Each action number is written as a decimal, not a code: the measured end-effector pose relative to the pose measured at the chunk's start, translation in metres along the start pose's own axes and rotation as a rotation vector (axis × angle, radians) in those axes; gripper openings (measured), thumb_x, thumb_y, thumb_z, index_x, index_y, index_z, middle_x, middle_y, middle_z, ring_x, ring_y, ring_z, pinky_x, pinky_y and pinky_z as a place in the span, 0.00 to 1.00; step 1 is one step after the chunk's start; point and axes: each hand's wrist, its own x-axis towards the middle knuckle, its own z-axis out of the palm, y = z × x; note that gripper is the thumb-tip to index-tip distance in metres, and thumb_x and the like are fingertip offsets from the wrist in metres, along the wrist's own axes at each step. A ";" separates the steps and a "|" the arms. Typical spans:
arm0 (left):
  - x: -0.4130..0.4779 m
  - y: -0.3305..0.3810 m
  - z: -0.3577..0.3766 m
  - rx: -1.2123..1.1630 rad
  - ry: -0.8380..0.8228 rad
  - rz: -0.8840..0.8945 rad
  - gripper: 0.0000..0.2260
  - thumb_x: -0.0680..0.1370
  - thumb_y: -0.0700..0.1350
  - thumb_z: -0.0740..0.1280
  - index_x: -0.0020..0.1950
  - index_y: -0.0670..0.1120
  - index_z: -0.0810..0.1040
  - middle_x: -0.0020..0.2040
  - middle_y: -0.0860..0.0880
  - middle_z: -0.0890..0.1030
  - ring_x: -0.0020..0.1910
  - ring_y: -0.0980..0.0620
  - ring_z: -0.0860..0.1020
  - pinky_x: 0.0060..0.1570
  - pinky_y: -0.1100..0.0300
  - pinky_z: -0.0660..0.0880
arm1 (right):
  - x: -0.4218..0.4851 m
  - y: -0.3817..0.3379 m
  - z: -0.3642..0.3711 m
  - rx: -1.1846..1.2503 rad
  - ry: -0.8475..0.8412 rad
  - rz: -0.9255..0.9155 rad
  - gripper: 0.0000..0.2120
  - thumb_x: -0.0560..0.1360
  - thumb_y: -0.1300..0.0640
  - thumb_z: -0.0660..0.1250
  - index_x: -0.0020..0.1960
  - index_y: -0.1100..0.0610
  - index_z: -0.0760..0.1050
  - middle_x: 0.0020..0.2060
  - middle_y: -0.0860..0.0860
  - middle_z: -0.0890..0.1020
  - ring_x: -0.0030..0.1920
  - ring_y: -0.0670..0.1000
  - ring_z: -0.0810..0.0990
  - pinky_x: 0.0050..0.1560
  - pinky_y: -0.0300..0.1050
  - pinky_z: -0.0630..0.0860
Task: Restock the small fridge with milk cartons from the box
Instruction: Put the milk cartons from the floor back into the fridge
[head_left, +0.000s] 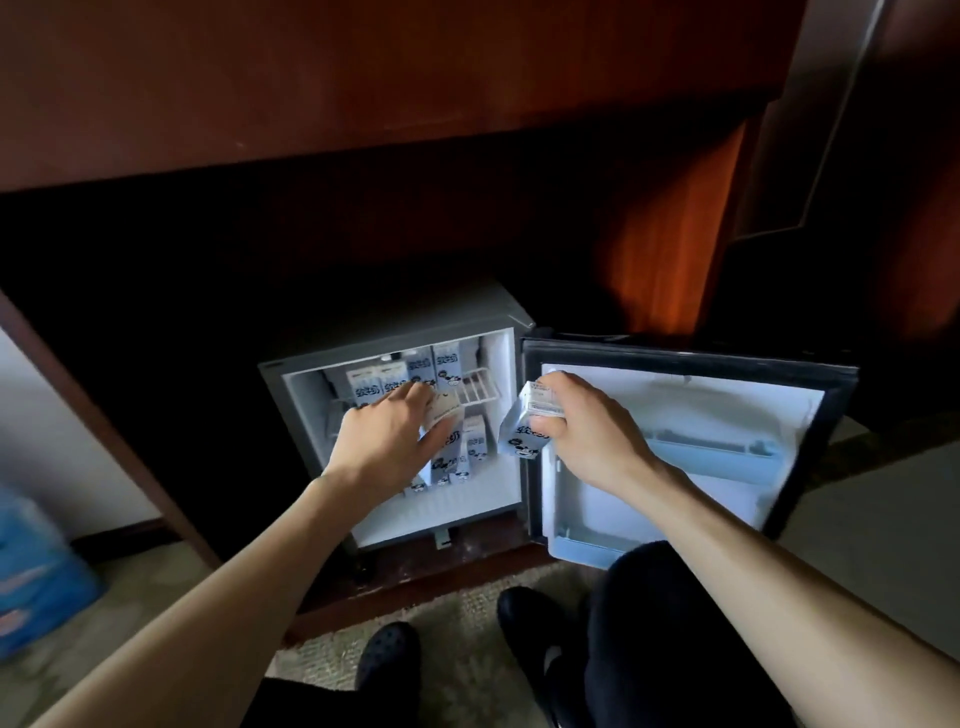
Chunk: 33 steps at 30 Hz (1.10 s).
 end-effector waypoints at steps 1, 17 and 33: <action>0.002 -0.005 0.005 -0.001 -0.004 -0.014 0.20 0.80 0.65 0.55 0.59 0.51 0.72 0.52 0.54 0.79 0.41 0.50 0.81 0.40 0.53 0.77 | 0.008 -0.002 0.007 -0.007 -0.010 -0.009 0.12 0.79 0.54 0.68 0.61 0.49 0.71 0.53 0.45 0.78 0.48 0.52 0.78 0.45 0.48 0.73; 0.066 -0.047 0.104 -0.113 0.101 -0.041 0.18 0.82 0.55 0.62 0.66 0.45 0.71 0.57 0.50 0.76 0.42 0.48 0.81 0.35 0.54 0.76 | 0.121 0.005 0.122 -0.099 -0.076 -0.056 0.22 0.76 0.69 0.63 0.65 0.51 0.71 0.60 0.49 0.80 0.50 0.56 0.83 0.47 0.49 0.81; 0.105 -0.065 0.161 -0.053 0.195 -0.010 0.17 0.81 0.51 0.65 0.66 0.43 0.73 0.55 0.46 0.76 0.39 0.44 0.82 0.31 0.48 0.79 | 0.179 0.023 0.169 0.060 0.046 -0.042 0.19 0.74 0.71 0.67 0.60 0.53 0.72 0.57 0.48 0.76 0.52 0.54 0.80 0.44 0.48 0.79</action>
